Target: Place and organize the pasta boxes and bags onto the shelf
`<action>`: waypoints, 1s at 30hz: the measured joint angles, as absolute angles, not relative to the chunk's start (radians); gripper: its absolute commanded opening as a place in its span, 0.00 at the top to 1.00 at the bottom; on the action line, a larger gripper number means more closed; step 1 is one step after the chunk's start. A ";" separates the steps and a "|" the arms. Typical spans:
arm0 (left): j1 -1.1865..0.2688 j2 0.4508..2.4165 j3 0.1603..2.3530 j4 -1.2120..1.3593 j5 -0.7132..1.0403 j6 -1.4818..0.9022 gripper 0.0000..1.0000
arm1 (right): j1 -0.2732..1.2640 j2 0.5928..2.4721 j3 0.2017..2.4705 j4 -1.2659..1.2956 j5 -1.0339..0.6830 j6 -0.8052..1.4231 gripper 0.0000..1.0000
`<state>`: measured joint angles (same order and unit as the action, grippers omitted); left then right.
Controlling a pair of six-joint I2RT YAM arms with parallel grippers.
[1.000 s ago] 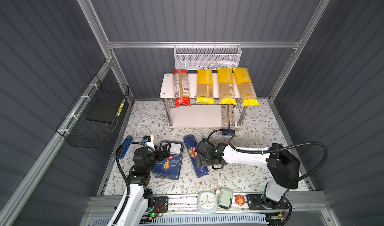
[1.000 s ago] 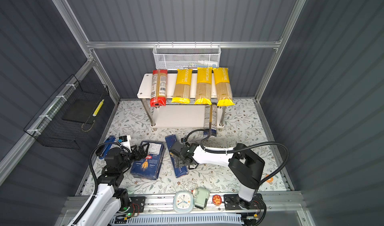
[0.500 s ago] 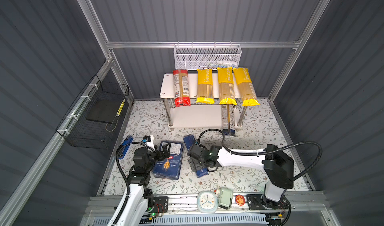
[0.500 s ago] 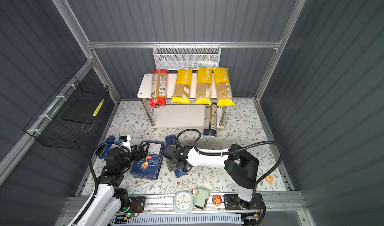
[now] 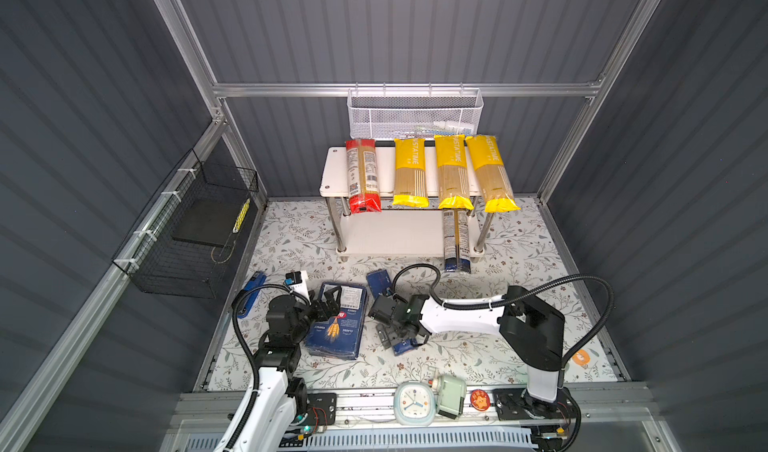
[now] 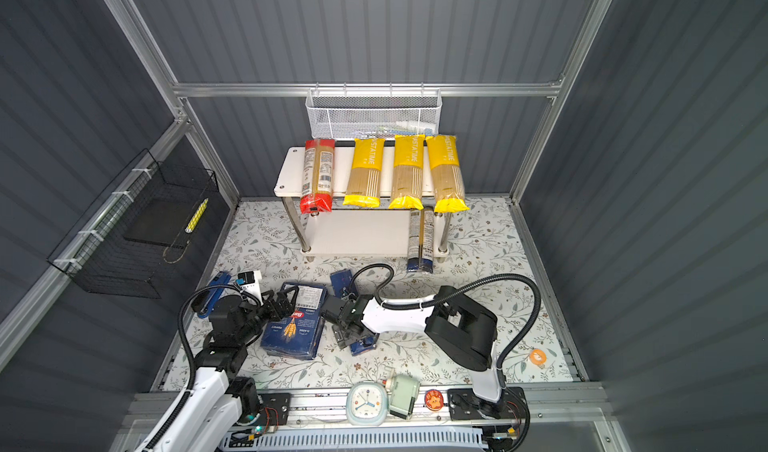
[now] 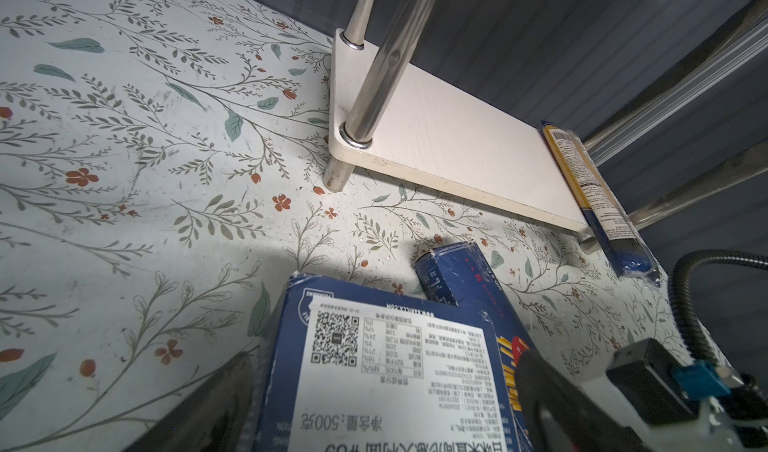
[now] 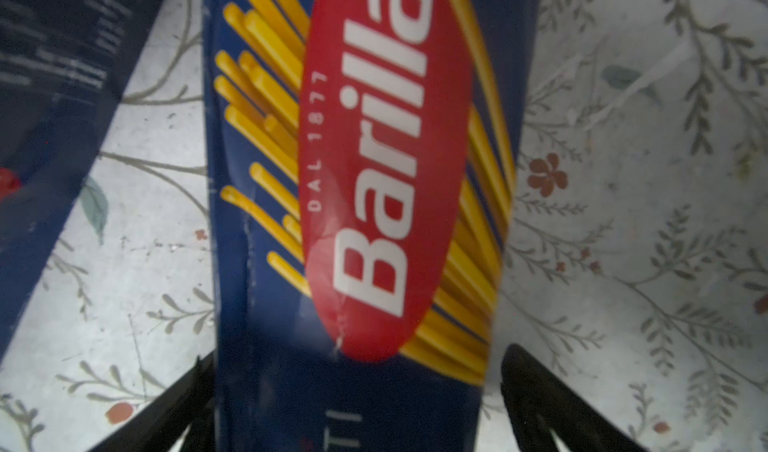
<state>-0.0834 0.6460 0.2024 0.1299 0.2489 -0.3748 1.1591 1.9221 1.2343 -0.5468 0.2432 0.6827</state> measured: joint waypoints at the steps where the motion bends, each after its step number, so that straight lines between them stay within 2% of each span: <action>1: -0.083 0.646 0.202 0.130 0.249 -0.375 0.01 | 1.159 1.924 1.237 -0.546 0.243 0.684 0.01; 7: -0.083 0.646 0.202 0.130 0.249 -0.375 0.01 | 1.159 1.924 1.230 -0.533 0.242 0.696 0.05; 21: -0.083 0.646 0.202 0.130 0.249 -0.375 0.01 | 1.158 1.902 1.189 -0.476 0.244 0.722 0.25; 25: -0.083 0.646 0.202 0.130 0.249 -0.375 0.01 | 1.159 1.850 1.133 -0.453 0.278 0.735 0.33; 30: -0.083 0.646 0.202 0.130 0.249 -0.375 0.01 | 1.158 1.776 1.072 -0.444 0.312 0.744 0.36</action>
